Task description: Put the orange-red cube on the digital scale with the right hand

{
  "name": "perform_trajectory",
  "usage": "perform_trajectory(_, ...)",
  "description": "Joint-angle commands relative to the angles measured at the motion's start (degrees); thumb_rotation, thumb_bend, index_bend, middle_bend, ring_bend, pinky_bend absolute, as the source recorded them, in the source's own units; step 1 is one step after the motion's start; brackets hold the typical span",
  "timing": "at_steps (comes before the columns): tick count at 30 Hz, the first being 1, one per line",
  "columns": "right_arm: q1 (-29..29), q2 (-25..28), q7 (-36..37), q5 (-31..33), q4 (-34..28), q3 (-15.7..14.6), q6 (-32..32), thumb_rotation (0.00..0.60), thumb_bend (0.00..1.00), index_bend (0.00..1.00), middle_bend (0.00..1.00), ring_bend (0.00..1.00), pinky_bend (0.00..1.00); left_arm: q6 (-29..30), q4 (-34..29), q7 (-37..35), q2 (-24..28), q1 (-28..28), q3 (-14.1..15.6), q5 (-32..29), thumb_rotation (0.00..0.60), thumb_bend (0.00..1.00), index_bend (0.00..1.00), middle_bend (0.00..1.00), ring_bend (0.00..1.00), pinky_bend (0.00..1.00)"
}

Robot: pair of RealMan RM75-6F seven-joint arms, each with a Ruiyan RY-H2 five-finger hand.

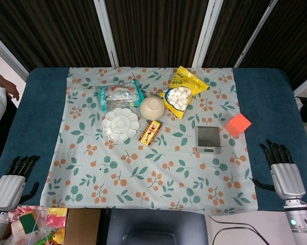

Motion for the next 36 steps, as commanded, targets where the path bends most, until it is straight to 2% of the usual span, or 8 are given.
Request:
perform_trajectory(1, 0.32, -0.48, -0.21, -0.34, 0.61, 0.21, 0.08, 0.600, 0.13, 0.00, 0.00, 0.00, 0.00, -0.10, -0.11, -0.04, -0.04, -0.11, 0.02, 0.06, 0.600, 0.44, 0.00, 0.07, 0.08, 0.05)
perform_trajectory(5, 2.34, -2.77, -0.64, -2.41, 3.60, 0.80, -0.55, 0.600, 0.13, 0.01, 0.00, 0.00, 0.00, -0.03, 0.13, -1.23, -0.06, -0.26, 0.18, 0.58, 0.600, 0.44, 0.00, 0.07, 0.08, 0.05)
perform_trajectory(10, 7.74, -5.31, -2.54, -3.68, 6.22, 2.10, -6.17, 0.600, 0.15, 0.13, 0.00, 0.00, 0.00, -0.90, 1.11, -6.18, -0.30, -1.24, 1.20, 2.83, 0.600, 0.45, 0.00, 0.08, 0.08, 0.05)
perform_trajectory(16, 14.00, -6.87, -7.38, -1.91, 5.96, 3.55, -14.72, 0.600, 0.25, 0.22, 0.00, 0.00, 0.00, -1.18, 2.05, -4.60, -0.88, -1.31, 0.90, 1.84, 0.600, 0.45, 0.00, 0.08, 0.08, 0.05)
perform_trajectory(22, 18.72, -10.02, -12.69, 1.36, 8.00, 4.03, -21.82, 0.600, 0.40, 0.34, 0.00, 0.00, 0.00, -0.07, 1.82, -5.18, -0.54, -0.98, 0.92, 2.08, 0.600, 0.44, 0.00, 0.08, 0.08, 0.05)
perform_trajectory(28, 21.55, -12.91, -16.06, 4.00, 10.35, 4.25, -25.06, 0.600, 0.50, 0.41, 0.00, 0.00, 0.00, 0.33, 1.54, -5.59, -0.13, -0.80, 1.08, 2.17, 0.600, 0.45, 0.00, 0.08, 0.08, 0.05)
perform_trajectory(36, 23.89, -16.08, -18.27, 6.63, 13.73, 3.70, -27.69, 0.600, 0.57, 0.44, 0.01, 0.00, 0.00, 0.31, 1.15, -5.13, 0.12, -0.67, 1.19, 1.87, 0.600, 0.44, 0.00, 0.08, 0.08, 0.05)
